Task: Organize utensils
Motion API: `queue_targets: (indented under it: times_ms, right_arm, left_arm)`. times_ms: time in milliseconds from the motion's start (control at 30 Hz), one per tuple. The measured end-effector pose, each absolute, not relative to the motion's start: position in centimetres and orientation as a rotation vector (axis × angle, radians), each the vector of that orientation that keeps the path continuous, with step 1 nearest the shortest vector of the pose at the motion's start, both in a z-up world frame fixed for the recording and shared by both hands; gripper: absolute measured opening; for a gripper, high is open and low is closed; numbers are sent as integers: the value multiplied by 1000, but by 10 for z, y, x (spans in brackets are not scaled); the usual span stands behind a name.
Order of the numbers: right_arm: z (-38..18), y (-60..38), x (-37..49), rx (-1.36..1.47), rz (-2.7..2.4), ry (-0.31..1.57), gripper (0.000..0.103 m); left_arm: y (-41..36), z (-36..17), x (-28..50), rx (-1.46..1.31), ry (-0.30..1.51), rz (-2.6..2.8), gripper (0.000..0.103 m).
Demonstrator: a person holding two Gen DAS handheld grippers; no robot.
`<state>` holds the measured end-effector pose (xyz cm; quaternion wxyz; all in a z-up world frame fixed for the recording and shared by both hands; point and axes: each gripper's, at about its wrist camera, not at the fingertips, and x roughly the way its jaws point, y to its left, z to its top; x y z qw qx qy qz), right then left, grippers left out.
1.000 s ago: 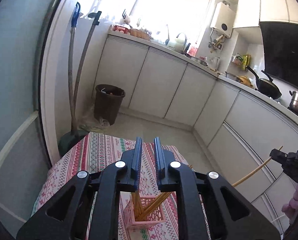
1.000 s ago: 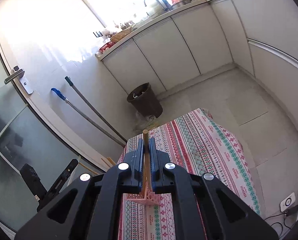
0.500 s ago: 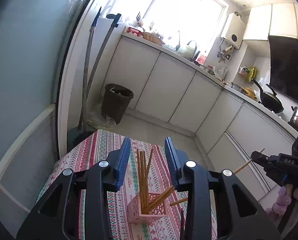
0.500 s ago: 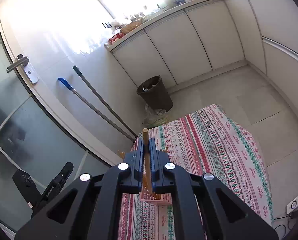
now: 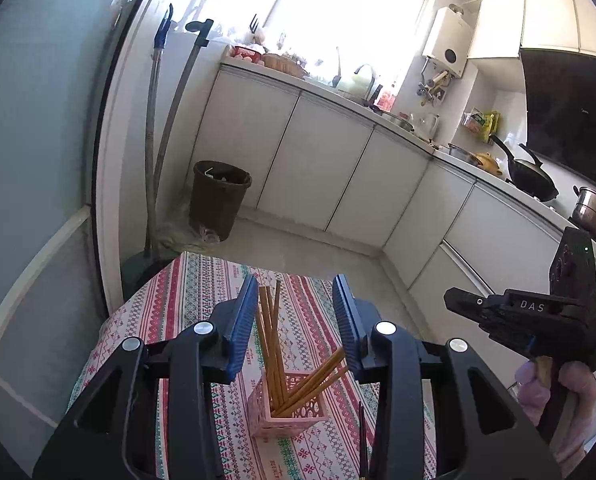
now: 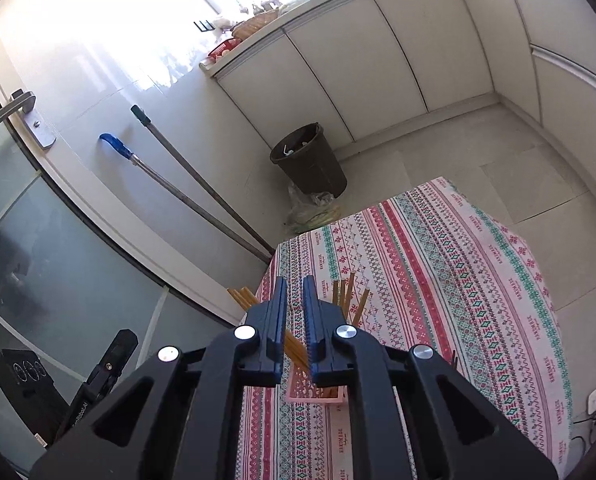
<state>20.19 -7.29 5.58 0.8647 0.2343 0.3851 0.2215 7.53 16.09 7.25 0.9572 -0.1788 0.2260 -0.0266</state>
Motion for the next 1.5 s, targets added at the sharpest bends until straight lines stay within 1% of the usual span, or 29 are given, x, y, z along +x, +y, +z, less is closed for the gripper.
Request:
queue_targets:
  times_ms: [33,67,233,267,300,367,400,433,467,500,533,567,600,633,667,700,767,867,933,1033,1200,1367,1500]
  right_arm:
    - [55,-73,199,473,455,806,12]
    - [55,-72,197,454,445,803,15]
    - [45,-67,182,333,384,801,25]
    - [42,-67,180,310,371,803,30]
    - [40,-66,177,290,359,801,33]
    - [36,-67,172,251,334,797,44]
    - [34,-67,170,226,314,793,46]
    - [33,-68,167,198,282,784,52]
    - [32,-70,165,181,256,775,60]
    - [30,-73,162,168,229,764,64]
    - [29,-76,161,160,207,759,70]
    - [27,-80,159,151,181,756,74]
    - [25,-83,158,145,165,757,75]
    - [23,-86,158,136,148,758,78]
    - [20,-90,156,126,124,759,84]
    - [17,-95,154,119,92,753,86]
    - [9,-108,150,106,32,751,96]
    - [-9,-137,148,147,-16,810,96]
    - [-20,-162,150,241,-20,873,96]
    - [-35,-208,151,466,-45,947,96]
    - [-47,-265,143,777,-68,963,96]
    - [-56,-291,140,913,-57,974,96]
    - [-63,-297,141,985,-16,1001,96]
  left_arm:
    - [158,71,76,-355,466,-55,39]
    - [155,70,77,-349,472,-56,39]
    - [135,58,84,-308,532,-67,48]
    - [132,55,85,-299,544,-66,50]
    - [128,52,86,-291,557,-63,56]
    - [121,46,88,-278,577,-54,65]
    - [118,43,89,-271,585,-48,66]
    - [116,41,90,-264,594,-45,66]
    - [114,39,91,-259,603,-44,68]
    - [113,37,91,-259,609,-41,72]
    - [111,36,91,-260,611,-35,74]
    - [111,34,90,-262,611,-29,79]
    - [110,33,90,-262,613,-27,83]
    - [108,32,90,-260,619,-28,86]
    - [106,30,89,-259,628,-29,91]
    - [103,27,88,-261,640,-29,96]
    - [97,20,89,-268,673,-49,96]
    - [81,6,91,-263,758,-110,96]
    - [65,-5,91,-231,811,-150,96]
    - [36,-24,88,-158,864,-190,96]
    - [-12,-64,86,-49,990,-287,96]
    - [-60,-108,94,79,1126,-357,96]
    - [-76,-122,121,86,1171,-323,96]
